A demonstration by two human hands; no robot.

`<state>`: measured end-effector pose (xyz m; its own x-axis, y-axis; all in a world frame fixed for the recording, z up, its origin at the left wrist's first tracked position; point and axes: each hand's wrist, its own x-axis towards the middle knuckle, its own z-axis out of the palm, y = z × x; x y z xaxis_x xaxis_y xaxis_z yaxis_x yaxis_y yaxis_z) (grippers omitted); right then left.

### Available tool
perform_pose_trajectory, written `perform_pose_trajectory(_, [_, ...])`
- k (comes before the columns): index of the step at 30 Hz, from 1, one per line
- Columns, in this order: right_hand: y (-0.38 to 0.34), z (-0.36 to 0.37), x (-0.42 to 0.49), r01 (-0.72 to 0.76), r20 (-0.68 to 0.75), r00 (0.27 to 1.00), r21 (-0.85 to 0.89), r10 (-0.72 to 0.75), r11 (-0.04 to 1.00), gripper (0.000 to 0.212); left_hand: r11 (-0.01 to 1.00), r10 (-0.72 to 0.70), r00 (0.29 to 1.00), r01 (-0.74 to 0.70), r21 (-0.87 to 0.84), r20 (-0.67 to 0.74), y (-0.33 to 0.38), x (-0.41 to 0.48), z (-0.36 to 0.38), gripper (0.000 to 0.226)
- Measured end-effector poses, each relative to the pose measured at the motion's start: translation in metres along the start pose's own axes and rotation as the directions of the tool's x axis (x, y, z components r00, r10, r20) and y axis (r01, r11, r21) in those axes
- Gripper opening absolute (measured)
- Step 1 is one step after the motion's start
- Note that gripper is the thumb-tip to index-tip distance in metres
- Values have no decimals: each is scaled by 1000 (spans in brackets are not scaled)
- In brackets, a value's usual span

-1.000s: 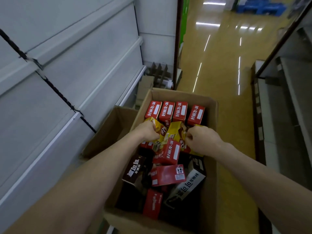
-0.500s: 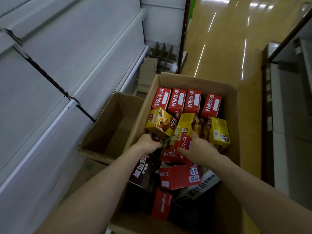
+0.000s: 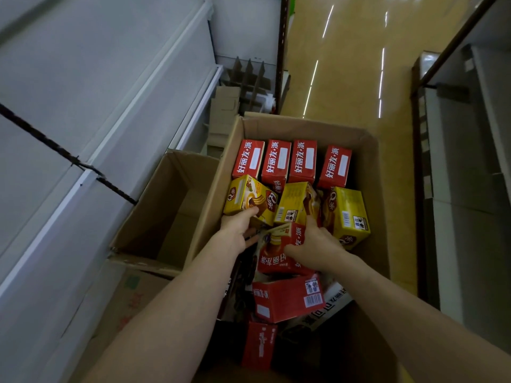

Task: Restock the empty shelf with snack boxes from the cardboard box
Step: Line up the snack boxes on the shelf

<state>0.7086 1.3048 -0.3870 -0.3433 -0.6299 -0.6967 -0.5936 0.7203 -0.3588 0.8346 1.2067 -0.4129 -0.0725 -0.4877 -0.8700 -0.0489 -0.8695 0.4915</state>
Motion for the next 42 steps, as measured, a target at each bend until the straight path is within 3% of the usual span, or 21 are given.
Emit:
perform_pose_trajectory(3, [2, -2, 3, -17, 41, 999, 96, 13, 995, 78, 995, -32, 999, 30, 91, 26, -1, 3, -2, 32])
perform_pose_trajectory(6, [4, -2, 4, -20, 68, 998, 129, 11, 991, 73, 927, -35, 997, 5, 374, 73, -9, 2, 8, 45])
perform_pose_trajectory(8, [7, -3, 5, -35, 79, 997, 172, 21, 984, 72, 813, 76, 993, -113, 571, 89, -14, 1, 22, 54])
perform_pose_trajectory(10, [13, -5, 5, -64, 99, 994, 227, 43, 972, 70, 630, 205, 972, -224, 744, 119, -17, 2, 35, 54])
perform_pose_trajectory(12, [20, -8, 6, -85, 110, 992, 280, 56, 956, 68, 516, 293, 948, -265, 814, 123, -18, 2, 46, 51])
perform_pose_trajectory(15, [31, -13, 6, -106, 120, 991, 355, 67, 929, 78, 641, 247, 950, -308, 703, 191, -20, 4, 59, 41])
perform_pose_trajectory(19, [41, -20, 3, -148, 176, 982, 523, 63, 839, 79, 696, 124, 970, -236, 678, 211, -25, 6, 62, 73])
perform_pose_trajectory(22, [42, -26, 0, -162, 210, 977, 583, 45, 796, 92, 872, -74, 965, -60, 487, 251, -21, 7, 46, 86])
perform_pose_trajectory(24, [41, -29, -2, -179, 229, 973, 623, 41, 762, 91, 921, -160, 942, 35, 388, 296, -18, 8, 30, 73])
perform_pose_trajectory(28, [39, -34, -5, -205, 254, 966, 673, 39, 711, 65, 952, -148, 895, 14, 307, 420, -27, 6, 8, 48])
perform_pose_trajectory(32, [38, -35, -8, -225, 279, 959, 623, 56, 749, 60, 942, -80, 909, -65, 330, 409, -29, -4, 12, 51])
perform_pose_trajectory(36, [35, -44, -15, -181, 190, 978, 586, 83, 790, 58, 945, -53, 934, -68, 321, 354, -37, -11, 16, 54])
perform_pose_trajectory(40, [38, -55, -23, -148, 122, 988, 515, 99, 844, 64, 839, -84, 953, -90, 537, 291, -59, -20, 10, 71])
perform_pose_trajectory(42, [42, -56, -26, -147, 91, 989, 513, 117, 846, 70, 742, -40, 923, -229, 630, 382, -63, -30, 4, 53])
